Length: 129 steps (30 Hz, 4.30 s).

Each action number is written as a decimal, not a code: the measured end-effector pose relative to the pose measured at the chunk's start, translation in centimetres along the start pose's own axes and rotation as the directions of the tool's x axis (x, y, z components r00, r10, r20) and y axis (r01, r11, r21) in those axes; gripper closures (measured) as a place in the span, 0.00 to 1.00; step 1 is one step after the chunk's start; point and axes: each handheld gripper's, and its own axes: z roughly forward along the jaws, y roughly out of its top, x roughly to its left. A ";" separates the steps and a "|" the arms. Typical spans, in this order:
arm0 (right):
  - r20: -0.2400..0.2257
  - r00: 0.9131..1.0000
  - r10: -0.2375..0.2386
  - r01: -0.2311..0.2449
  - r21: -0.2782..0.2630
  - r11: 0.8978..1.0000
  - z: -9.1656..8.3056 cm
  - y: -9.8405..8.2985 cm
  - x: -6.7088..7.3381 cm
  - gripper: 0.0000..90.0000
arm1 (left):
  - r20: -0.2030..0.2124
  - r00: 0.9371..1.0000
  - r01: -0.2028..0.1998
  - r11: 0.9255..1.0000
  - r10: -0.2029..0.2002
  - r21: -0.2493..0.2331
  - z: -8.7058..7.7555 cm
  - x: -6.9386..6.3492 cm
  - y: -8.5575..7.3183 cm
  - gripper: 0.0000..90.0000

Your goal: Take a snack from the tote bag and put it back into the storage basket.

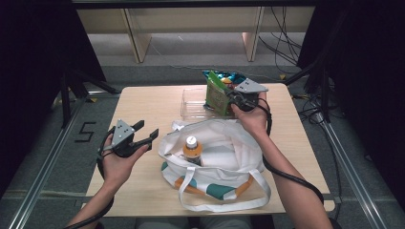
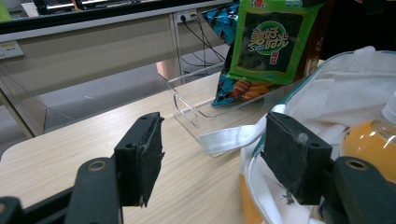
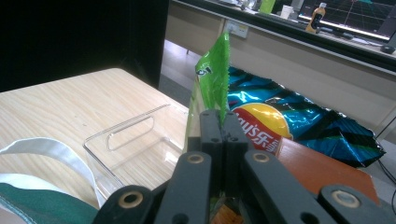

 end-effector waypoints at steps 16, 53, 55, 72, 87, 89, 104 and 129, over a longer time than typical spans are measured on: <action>0.012 0.999 -0.049 0.049 -0.004 0.999 0.6 0.4 0.1 1.00 | -0.004 1.000 0.003 1.000 -0.003 -0.003 -0.1 0.1 0.0 0.41; -0.017 1.000 -0.024 0.027 0.235 0.972 0.9 -1.4 0.1 1.00 | 0.001 1.000 -0.002 1.000 0.002 0.006 0.0 0.0 -0.1 0.41; -0.005 0.999 -0.040 0.040 0.244 0.969 0.9 -1.5 -0.2 1.00 | 0.002 1.000 -0.005 1.000 0.005 0.006 0.0 0.0 -0.1 0.41; -0.008 1.000 -0.030 0.031 0.292 0.956 1.1 -2.1 -0.2 0.96 | 0.002 1.000 -0.005 1.000 0.005 0.005 0.0 0.0 -0.1 0.41; -0.009 1.000 0.009 -0.007 0.226 0.974 -0.3 -1.5 -0.3 0.80 | 0.006 1.000 0.000 1.000 0.000 0.004 0.0 -0.1 0.0 0.40; -0.013 0.999 0.033 -0.029 0.211 0.977 -0.8 -1.3 -0.6 0.76 | 0.006 1.000 0.001 1.000 -0.001 0.005 0.0 -0.1 0.0 0.40; -0.044 0.984 0.170 -0.163 0.140 0.977 -2.9 -2.2 -2.4 0.57 | 0.008 1.000 0.006 1.000 -0.006 0.001 -0.1 -0.2 0.1 0.40; 0.090 0.966 0.242 -0.248 0.067 0.966 -9.8 -4.1 -4.4 0.59 | 0.033 0.999 0.019 1.000 -0.018 -0.022 -0.3 -0.6 0.1 0.41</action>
